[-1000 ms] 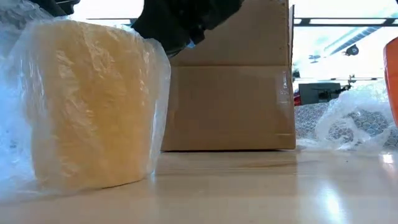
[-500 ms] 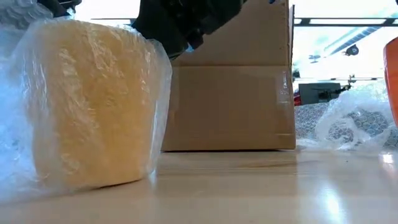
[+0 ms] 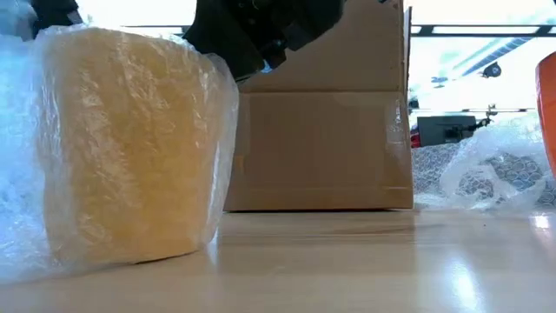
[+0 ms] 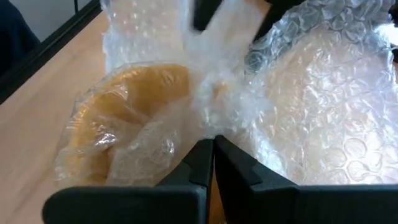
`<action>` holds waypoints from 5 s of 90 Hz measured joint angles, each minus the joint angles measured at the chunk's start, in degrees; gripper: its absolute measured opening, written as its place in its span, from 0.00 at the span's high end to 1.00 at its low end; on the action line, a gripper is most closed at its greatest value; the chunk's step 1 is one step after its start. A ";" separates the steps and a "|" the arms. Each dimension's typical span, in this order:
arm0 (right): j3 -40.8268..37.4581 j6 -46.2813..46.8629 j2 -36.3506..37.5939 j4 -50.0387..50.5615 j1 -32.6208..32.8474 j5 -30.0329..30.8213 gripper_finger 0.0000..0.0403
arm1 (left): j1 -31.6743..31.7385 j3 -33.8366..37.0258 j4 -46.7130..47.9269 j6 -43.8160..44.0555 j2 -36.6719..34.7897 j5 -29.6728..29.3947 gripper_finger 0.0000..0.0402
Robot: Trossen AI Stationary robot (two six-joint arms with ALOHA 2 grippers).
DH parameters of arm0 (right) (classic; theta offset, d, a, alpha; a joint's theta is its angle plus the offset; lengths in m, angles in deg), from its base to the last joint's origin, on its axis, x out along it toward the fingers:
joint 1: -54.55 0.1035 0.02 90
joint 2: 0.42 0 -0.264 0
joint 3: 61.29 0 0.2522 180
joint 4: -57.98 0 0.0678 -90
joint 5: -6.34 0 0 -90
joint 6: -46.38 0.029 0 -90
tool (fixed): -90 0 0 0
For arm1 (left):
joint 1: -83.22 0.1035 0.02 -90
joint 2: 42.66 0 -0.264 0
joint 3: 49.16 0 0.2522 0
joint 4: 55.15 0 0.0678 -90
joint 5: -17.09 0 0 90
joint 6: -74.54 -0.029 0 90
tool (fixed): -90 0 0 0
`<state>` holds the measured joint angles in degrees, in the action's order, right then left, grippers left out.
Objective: Wrap mug
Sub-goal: Wrap the yellow mug with bubble wrap
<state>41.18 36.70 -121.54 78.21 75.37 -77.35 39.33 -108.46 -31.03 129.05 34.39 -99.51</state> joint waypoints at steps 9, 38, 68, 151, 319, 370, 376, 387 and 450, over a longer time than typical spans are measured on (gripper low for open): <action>-0.02 0.00 -0.02 -0.02 -0.02 0.24 0.99 | -0.04 -1.11 8.62 0.64 -1.17 1.02 0.70; -0.07 0.03 -0.02 0.03 0.09 0.96 0.99 | 0.29 -0.72 1.13 -4.57 1.30 -14.20 0.86; -0.07 0.02 0.09 0.27 0.16 0.83 0.99 | 0.49 -0.76 -13.95 -6.04 13.39 -7.77 0.98; 0.14 12.30 0.48 3.89 1.08 -1.78 0.99 | 0.66 -0.83 -15.07 -7.79 12.77 -8.16 1.00; -0.17 11.61 0.22 2.80 1.79 -0.95 0.99 | -0.56 -7.17 -10.06 -5.70 14.39 -1.46 1.00; -0.15 8.28 0.67 3.21 1.80 -0.36 0.99 | 1.51 -8.11 -10.90 -6.97 15.32 -10.06 1.00; -0.21 7.01 1.76 5.20 1.79 -0.32 0.99 | 2.22 -8.04 -10.88 -6.59 16.64 -9.36 1.00; -0.28 5.89 5.51 11.15 1.66 0.20 0.99 | 2.95 -8.04 -11.09 -5.82 18.88 -8.04 1.00; 8.18 12.13 6.02 20.09 0.54 -2.26 0.99 | 3.37 -8.04 -11.95 -5.78 19.73 -7.34 1.00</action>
<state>49.36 48.83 -115.52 98.30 75.91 -79.62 42.71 -116.51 -42.98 123.26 54.11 -106.84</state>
